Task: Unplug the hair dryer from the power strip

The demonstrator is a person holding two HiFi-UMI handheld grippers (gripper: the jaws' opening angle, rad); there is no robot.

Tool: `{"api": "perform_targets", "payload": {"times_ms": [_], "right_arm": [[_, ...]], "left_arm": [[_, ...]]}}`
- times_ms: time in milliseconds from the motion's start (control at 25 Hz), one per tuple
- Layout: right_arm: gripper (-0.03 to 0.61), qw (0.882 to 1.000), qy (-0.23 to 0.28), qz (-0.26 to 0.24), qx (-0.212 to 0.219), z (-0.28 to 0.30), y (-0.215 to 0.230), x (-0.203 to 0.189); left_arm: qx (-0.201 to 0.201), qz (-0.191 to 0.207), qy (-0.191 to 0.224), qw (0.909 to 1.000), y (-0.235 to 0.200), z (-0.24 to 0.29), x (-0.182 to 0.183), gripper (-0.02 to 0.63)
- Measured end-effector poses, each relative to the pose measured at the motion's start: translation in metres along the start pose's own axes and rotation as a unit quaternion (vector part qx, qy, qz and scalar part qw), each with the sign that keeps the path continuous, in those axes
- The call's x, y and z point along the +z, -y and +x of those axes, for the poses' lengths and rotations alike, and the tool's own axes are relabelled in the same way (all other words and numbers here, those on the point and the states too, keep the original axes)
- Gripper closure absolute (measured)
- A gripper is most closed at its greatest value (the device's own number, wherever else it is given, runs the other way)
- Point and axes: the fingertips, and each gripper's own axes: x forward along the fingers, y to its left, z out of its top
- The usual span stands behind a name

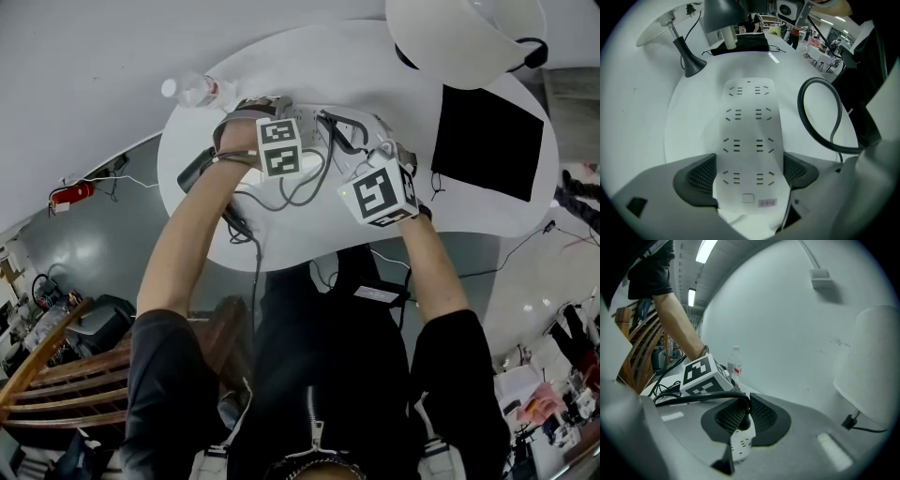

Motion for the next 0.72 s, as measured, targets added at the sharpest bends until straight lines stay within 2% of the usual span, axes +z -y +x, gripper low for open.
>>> {"api": "perform_targets", "payload": {"times_ms": [240,520,720], "right_arm": [[0.548,1.000,-0.009,-0.013,0.008,-0.006,-0.005,-0.003],[0.546,1.000,-0.020,-0.015,0.017,-0.007,-0.005,-0.012],[0.546,0.997,-0.060,-0.028,0.032,-0.009,-0.015,-0.036]], "left_arm": [[0.006,-0.013,0.004,0.9999,0.001,-0.002,-0.002,0.201],[0.019,-0.028,0.030,0.9990,0.005,-0.018,0.002,0.202],[0.035,-0.082,0.064,0.9940,0.010,-0.035,0.000,0.202]]}}
